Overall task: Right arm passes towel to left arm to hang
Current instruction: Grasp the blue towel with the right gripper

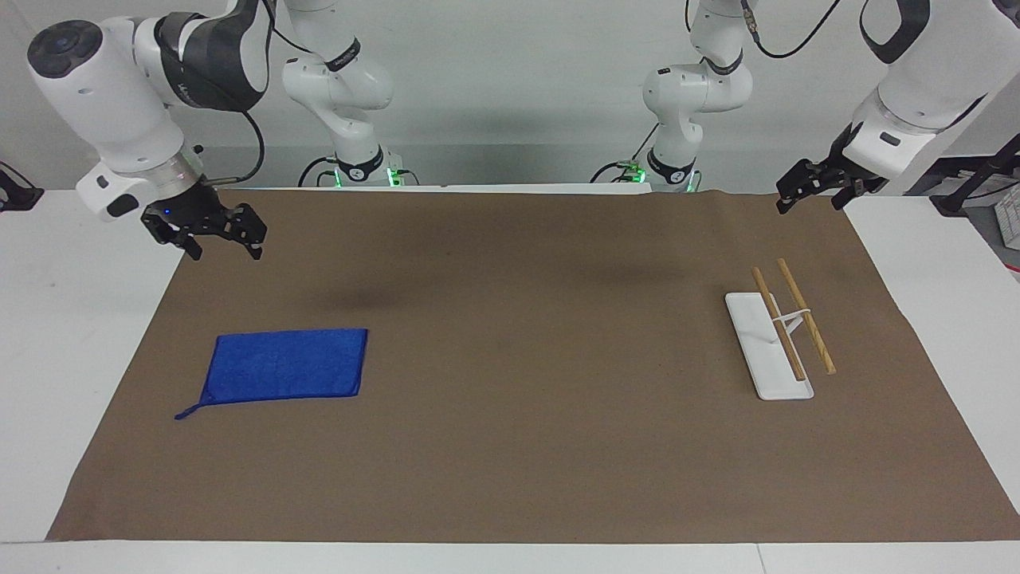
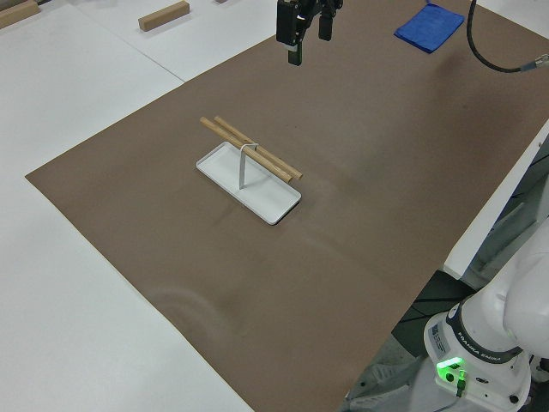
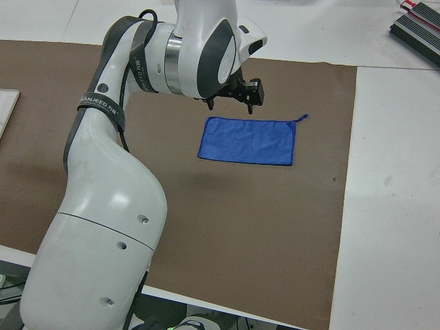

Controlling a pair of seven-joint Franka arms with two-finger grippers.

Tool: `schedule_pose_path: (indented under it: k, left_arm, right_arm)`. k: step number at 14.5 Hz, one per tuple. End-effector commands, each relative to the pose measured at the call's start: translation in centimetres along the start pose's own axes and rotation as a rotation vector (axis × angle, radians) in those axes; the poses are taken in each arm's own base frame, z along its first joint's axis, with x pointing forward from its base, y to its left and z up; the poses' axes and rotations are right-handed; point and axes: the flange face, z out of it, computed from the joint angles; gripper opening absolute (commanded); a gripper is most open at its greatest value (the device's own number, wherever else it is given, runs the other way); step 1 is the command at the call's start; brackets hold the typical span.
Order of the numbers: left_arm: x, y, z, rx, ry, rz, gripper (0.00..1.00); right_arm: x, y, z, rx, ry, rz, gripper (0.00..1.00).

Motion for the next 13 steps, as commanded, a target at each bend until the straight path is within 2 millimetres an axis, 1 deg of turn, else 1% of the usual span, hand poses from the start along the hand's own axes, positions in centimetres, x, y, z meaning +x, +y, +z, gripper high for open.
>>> schedule_pose_path:
  k: [1, 4, 5, 8, 9, 10, 11, 12, 13]
  left_arm:
    - [-0.2, -0.2, 0.2, 0.014, 0.010, 0.002, 1.00]
    - [-0.2, -0.2, 0.2, 0.014, 0.010, 0.002, 1.00]
    - [-0.2, -0.2, 0.2, 0.014, 0.010, 0.002, 1.00]
    - [-0.2, -0.2, 0.2, 0.014, 0.010, 0.002, 1.00]
    - [-0.2, -0.2, 0.2, 0.014, 0.010, 0.002, 1.00]
    - [-0.2, -0.2, 0.2, 0.014, 0.010, 0.002, 1.00]
    - [-0.2, -0.2, 0.2, 0.014, 0.010, 0.002, 1.00]
    - [-0.2, -0.2, 0.2, 0.014, 0.010, 0.002, 1.00]
    - [-0.2, -0.2, 0.2, 0.014, 0.010, 0.002, 1.00]
  right_arm:
    - [-0.1, 1.2, 0.1, -0.014, -0.014, -0.015, 0.99]
    - [0.0, 1.6, 0.2, -0.013, -0.016, -0.021, 1.00]
    - [0.1, 1.7, 0.5, -0.012, -0.022, -0.018, 0.99]
    - [1.2, 2.3, 3.1, -0.008, -0.042, -0.038, 0.99]
    - [1.7, 2.1, 3.8, -0.009, -0.030, -0.056, 0.99]
    - [2.0, 2.1, 5.0, -0.007, -0.034, -0.078, 0.99]
    - [2.8, 2.2, 7.3, -0.006, -0.033, -0.101, 0.99]
    - [3.2, 2.7, 9.2, -0.009, -0.008, -0.110, 0.99]
    - [3.3, 2.9, 11.6, -0.011, 0.010, -0.108, 0.99]
